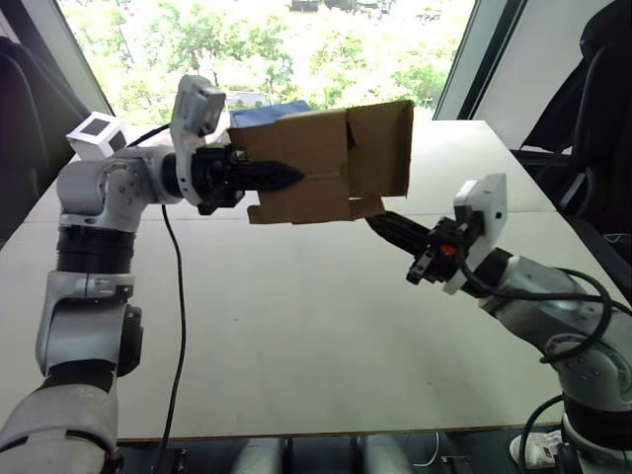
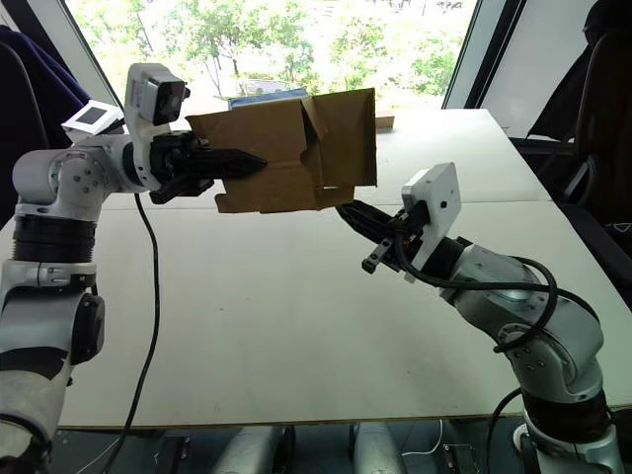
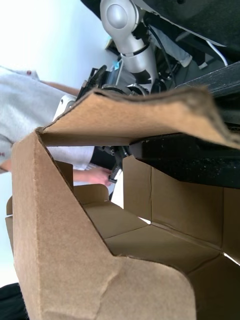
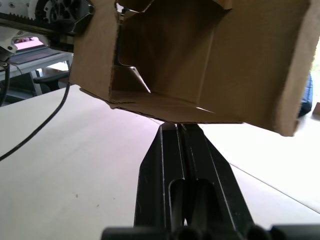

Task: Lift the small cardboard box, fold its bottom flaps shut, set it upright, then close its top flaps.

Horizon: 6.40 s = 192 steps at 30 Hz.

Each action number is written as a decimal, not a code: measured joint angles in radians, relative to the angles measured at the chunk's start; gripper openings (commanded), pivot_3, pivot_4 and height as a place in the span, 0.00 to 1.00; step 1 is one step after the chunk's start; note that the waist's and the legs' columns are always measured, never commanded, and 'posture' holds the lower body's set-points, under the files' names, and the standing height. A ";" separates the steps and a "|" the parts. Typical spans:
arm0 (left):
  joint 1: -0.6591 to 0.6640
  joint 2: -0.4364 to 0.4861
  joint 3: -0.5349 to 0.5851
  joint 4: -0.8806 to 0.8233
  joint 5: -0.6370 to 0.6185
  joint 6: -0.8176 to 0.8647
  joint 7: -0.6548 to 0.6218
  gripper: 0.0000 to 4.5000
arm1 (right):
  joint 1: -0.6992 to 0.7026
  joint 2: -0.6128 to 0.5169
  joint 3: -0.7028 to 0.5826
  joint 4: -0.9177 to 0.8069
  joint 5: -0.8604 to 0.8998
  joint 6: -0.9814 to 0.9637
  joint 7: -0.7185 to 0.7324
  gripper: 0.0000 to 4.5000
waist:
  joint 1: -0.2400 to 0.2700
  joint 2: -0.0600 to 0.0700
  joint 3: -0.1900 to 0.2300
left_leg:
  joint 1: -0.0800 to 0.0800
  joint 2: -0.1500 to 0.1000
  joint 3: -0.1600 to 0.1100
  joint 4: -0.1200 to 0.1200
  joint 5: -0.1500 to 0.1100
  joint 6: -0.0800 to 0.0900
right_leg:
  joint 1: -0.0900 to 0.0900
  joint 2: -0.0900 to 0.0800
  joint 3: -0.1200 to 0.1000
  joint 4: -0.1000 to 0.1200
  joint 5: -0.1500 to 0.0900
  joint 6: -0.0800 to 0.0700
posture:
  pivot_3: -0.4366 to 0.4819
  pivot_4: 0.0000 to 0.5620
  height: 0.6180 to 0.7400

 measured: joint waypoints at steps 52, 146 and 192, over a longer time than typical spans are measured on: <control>0.015 -0.006 0.000 0.011 0.005 -0.009 0.019 0.00 | 0.014 0.180 0.029 0.033 0.036 -0.042 -0.094 0.00 | -0.001 0.000 0.000 | 0.000 0.000 0.000 0.001 0.000 0.000 | 0.000 0.000 0.000 0.000 0.000 0.000 | 0.48 0.27 1.00; 0.053 -0.008 -0.034 -0.021 0.009 -0.014 0.040 0.00 | 0.183 -0.022 -0.031 -0.048 0.225 -0.005 -0.046 0.00 | 0.000 0.000 0.000 | 0.000 0.000 0.000 0.001 0.000 0.001 | 0.001 0.000 0.000 0.001 0.000 0.000 | 0.48 0.27 1.00; 0.067 -0.002 -0.044 -0.068 0.003 0.002 0.010 0.00 | 0.061 -0.015 -0.104 0.017 0.265 0.014 0.008 0.00 | 0.002 0.000 0.000 | 0.000 0.000 0.000 0.001 0.000 0.001 | 0.001 -0.001 0.000 0.000 0.000 0.000 | 0.48 0.27 1.00</control>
